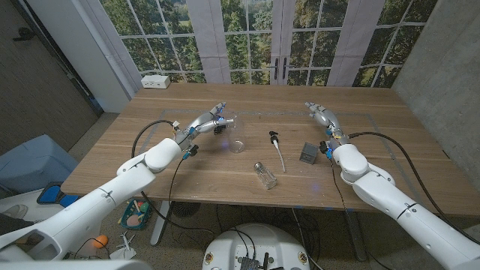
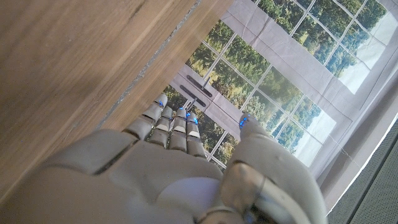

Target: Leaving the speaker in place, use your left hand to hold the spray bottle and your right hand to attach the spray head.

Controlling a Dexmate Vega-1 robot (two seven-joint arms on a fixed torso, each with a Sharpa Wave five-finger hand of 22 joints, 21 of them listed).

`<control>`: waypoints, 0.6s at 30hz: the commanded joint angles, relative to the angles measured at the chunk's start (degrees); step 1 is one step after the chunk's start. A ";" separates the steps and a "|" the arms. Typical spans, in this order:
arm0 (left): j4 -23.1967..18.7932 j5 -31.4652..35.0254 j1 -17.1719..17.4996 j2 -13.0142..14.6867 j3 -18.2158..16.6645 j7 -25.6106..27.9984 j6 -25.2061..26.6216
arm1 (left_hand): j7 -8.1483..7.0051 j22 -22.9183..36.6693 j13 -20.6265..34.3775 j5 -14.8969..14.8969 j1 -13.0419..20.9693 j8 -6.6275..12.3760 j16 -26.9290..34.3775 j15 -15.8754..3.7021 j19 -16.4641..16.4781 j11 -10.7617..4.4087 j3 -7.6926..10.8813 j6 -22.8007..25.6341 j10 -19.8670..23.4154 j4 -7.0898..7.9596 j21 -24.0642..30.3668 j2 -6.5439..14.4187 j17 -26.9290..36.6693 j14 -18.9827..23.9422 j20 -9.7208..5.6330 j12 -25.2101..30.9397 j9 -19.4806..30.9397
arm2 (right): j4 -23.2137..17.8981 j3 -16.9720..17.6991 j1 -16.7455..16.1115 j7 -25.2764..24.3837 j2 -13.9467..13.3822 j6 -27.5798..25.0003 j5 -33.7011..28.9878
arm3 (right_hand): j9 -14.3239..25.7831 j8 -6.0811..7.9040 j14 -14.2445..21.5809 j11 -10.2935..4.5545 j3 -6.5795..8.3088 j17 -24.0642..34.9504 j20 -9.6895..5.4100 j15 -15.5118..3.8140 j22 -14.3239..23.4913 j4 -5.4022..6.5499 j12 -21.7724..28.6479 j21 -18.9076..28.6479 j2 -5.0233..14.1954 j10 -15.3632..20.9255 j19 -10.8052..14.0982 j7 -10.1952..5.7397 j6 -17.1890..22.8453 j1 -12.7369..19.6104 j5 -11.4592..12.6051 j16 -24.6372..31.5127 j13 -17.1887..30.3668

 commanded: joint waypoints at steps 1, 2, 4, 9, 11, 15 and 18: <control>-0.58 2.84 -0.45 0.40 0.89 -1.42 -0.67 | -0.11 0.30 0.24 0.65 0.53 0.41 0.23 -1.02 0.44 -0.51 -0.45 -0.90 -0.26 -0.12 -0.19 -0.64 0.11 -0.05 0.42 0.17 0.13 | -3.33 1.24 -2.97 -1.94 -0.86 -0.87 -0.96 | 0.07 -0.01 0.48 0.02 0.10 0.15 0.10 0.19 0.31 -0.55 -0.07 -0.16 -0.02 0.63 0.64 0.13 0.43 0.06 -0.07 -0.03 0.28; -0.85 3.49 -0.41 0.43 0.96 -1.09 -0.33 | -0.14 0.30 0.24 0.71 0.68 0.47 0.28 -1.05 0.62 -0.56 -0.50 -0.89 -0.12 -0.15 -0.18 -0.57 0.10 0.06 0.48 0.26 0.14 | -3.55 1.39 -3.18 -2.07 -0.85 -1.00 -0.86 | 0.07 -0.02 0.51 -0.02 0.10 0.15 0.11 0.25 0.31 -0.57 -0.08 -0.18 -0.02 0.62 0.63 0.12 0.45 0.05 -0.08 -0.03 0.28; -0.96 3.66 -0.55 0.35 1.09 -1.32 -0.11 | -0.16 0.30 0.24 0.80 0.95 0.56 0.38 -1.00 0.86 -0.44 -0.53 -0.88 -0.02 -0.18 -0.17 -0.42 0.10 0.28 0.58 0.34 0.15 | -3.73 1.59 -3.56 -2.19 -0.87 -0.78 -0.87 | 0.08 -0.07 0.50 0.02 0.09 0.13 0.10 0.21 0.31 -0.62 -0.11 -0.21 -0.02 0.63 0.65 0.15 0.44 0.02 -0.08 -0.04 0.29; -1.57 5.00 -0.88 0.29 1.51 -1.28 1.26 | 0.32 0.30 0.26 1.12 3.29 1.30 1.00 -1.46 2.86 -0.93 -0.40 -0.33 1.35 -0.37 -0.03 0.61 0.05 2.32 0.54 1.00 0.22 | -4.28 2.01 -4.34 -2.72 -0.93 -0.69 -1.16 | 0.08 -0.17 0.51 0.07 0.06 0.08 0.15 0.30 0.32 -0.76 -0.18 -0.29 -0.05 0.65 0.69 0.17 0.44 -0.07 -0.10 -0.06 0.30; -1.50 4.74 -1.05 0.13 1.71 -1.79 1.61 | 0.72 0.29 0.26 1.18 4.88 2.03 1.17 -1.70 3.88 -1.08 -0.45 1.02 2.68 -0.48 -0.09 0.77 0.02 3.45 0.53 1.39 0.23 | -4.53 2.22 -4.55 -2.94 -0.82 -0.89 -1.04 | 0.08 -0.21 0.51 0.02 0.04 0.06 0.16 0.31 0.32 -0.82 -0.21 -0.33 -0.06 0.66 0.71 0.20 0.48 -0.11 -0.11 -0.08 0.30; -1.34 4.75 -1.63 -0.01 2.36 -2.97 2.37 | 0.73 0.30 0.25 1.20 7.15 2.98 1.32 -2.28 5.34 -1.70 -0.56 3.15 4.80 -0.53 -0.18 0.86 -0.02 5.08 0.41 1.87 0.21 | -4.57 2.29 -4.64 -2.80 -0.92 -0.88 -1.25 | 0.09 -0.27 0.53 0.07 0.02 0.03 0.21 0.33 0.32 -0.89 -0.24 -0.38 -0.07 0.69 0.73 0.19 0.49 -0.17 -0.12 -0.09 0.31; -1.12 4.47 -2.04 -0.19 2.88 -3.99 2.88 | 0.56 0.31 0.24 1.20 8.08 3.32 1.38 -2.57 6.19 -1.64 -0.69 3.99 5.36 -0.54 -0.12 0.77 -0.04 5.82 0.37 1.89 0.20 | -4.57 2.32 -4.61 -2.73 -0.90 -0.92 -1.34 | 0.09 -0.33 0.50 0.09 0.01 0.01 0.23 0.22 0.32 -0.95 -0.27 -0.43 -0.07 0.71 0.72 0.23 0.48 -0.22 -0.12 -0.11 0.31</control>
